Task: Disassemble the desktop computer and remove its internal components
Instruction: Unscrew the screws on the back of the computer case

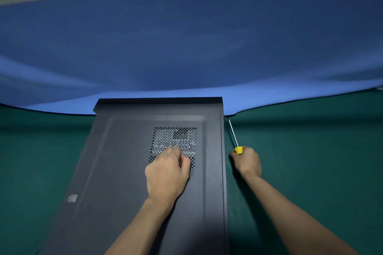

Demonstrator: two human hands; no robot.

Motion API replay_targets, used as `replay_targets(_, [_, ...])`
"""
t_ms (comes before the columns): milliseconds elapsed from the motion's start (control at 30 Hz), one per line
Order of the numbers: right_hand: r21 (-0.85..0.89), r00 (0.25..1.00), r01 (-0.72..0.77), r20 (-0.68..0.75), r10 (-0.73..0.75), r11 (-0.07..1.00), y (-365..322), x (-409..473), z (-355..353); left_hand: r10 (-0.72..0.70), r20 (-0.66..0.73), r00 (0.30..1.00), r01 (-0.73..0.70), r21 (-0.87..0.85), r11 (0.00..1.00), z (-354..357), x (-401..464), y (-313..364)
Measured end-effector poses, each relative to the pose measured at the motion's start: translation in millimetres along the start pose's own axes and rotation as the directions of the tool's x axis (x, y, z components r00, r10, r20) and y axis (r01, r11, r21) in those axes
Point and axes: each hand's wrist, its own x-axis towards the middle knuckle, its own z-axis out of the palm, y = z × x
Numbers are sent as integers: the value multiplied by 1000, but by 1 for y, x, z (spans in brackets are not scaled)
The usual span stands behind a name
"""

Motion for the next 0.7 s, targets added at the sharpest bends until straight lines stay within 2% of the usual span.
replay_targets(133, [-9, 1000, -10, 19, 10, 1000, 7, 8, 12, 23, -11, 1000, -23, -4, 1000, 2, 1, -2])
replay_targets(267, [67, 1000, 8, 12, -8, 998, 10, 8, 9, 17, -23, 1000, -16, 11, 1000, 3, 2, -1])
replay_targets(467, [354, 1000, 23, -22, -16, 935, 12, -16, -16, -36, -7, 999, 36, -15, 999, 5, 1, -4])
replay_targets(600, [567, 992, 105, 3, -129, 817, -3, -53, -46, -47, 39, 998, 50, -97, 994, -2, -4, -8])
replay_targets(700, [585, 960, 240, -24, -279, 775, -14, -94, -64, -124, 101, 987, 145, -245, 959, -12, -8, -14])
